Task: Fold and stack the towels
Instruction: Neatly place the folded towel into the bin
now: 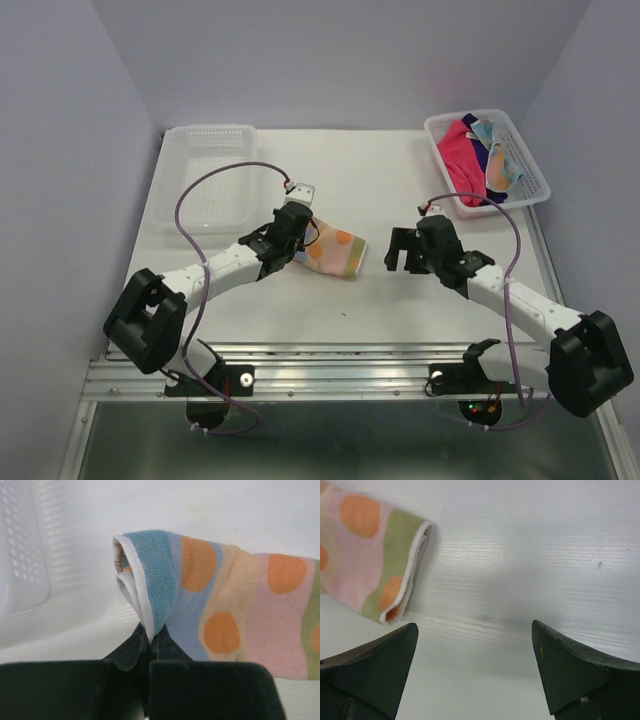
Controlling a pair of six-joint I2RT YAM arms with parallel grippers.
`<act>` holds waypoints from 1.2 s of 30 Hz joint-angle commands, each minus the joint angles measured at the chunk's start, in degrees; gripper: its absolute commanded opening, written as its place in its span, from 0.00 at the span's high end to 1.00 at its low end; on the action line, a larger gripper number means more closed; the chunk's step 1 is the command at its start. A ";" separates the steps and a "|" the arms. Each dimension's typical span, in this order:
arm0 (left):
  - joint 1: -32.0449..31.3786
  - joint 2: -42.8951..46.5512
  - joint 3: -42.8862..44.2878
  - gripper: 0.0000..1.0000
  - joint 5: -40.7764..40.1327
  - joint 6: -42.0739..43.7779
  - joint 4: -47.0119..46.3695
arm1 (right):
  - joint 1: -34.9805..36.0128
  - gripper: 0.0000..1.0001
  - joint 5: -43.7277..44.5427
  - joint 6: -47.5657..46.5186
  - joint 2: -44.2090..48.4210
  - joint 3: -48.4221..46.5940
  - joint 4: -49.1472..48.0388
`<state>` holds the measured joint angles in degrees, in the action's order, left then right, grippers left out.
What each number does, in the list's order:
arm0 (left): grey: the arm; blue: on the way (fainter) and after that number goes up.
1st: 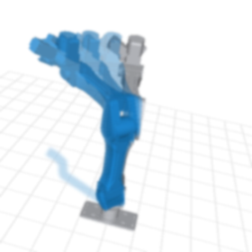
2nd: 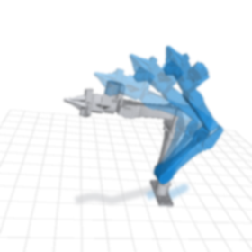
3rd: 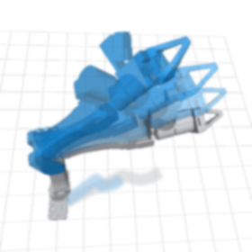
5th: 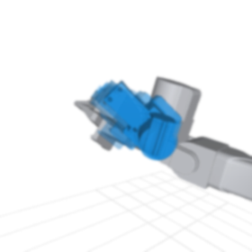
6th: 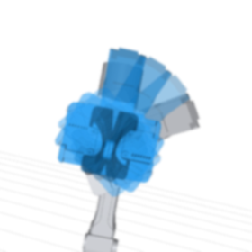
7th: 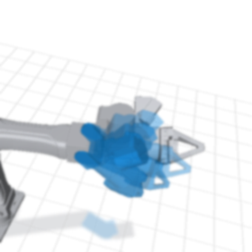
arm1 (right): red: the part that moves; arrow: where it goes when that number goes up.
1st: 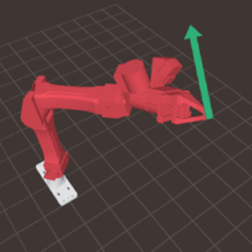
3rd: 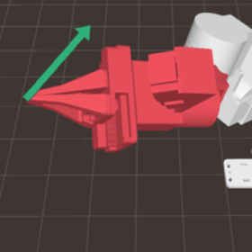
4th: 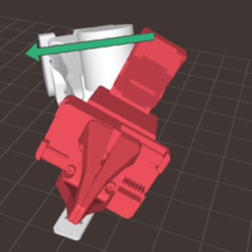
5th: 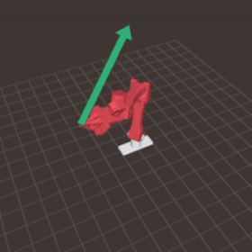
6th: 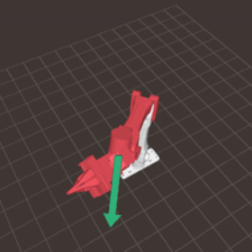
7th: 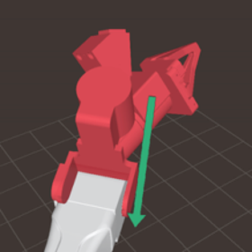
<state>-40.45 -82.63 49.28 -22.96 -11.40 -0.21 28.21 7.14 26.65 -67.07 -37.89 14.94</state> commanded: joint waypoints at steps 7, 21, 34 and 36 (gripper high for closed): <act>0.01 13.27 -1.64 1.00 -7.45 17.54 5.37 | 0.45 0.00 1.57 0.59 1.94 1.33 -2.19; 5.11 27.07 -8.58 1.00 -11.94 38.80 1.01 | 0.36 0.00 -2.92 0.24 0.36 2.12 -4.13; 21.37 27.01 -1.29 1.00 -2.36 59.46 -1.20 | 0.36 0.00 -0.28 -0.11 -1.75 1.77 -3.78; 22.60 26.47 -0.50 1.00 -0.87 63.14 -1.46 | 0.36 0.00 0.85 -0.20 -1.58 1.77 -3.60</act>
<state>-19.99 -55.59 44.47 -27.49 42.92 2.13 28.21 5.23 26.79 -69.04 -36.88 13.08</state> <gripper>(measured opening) 0.058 0.999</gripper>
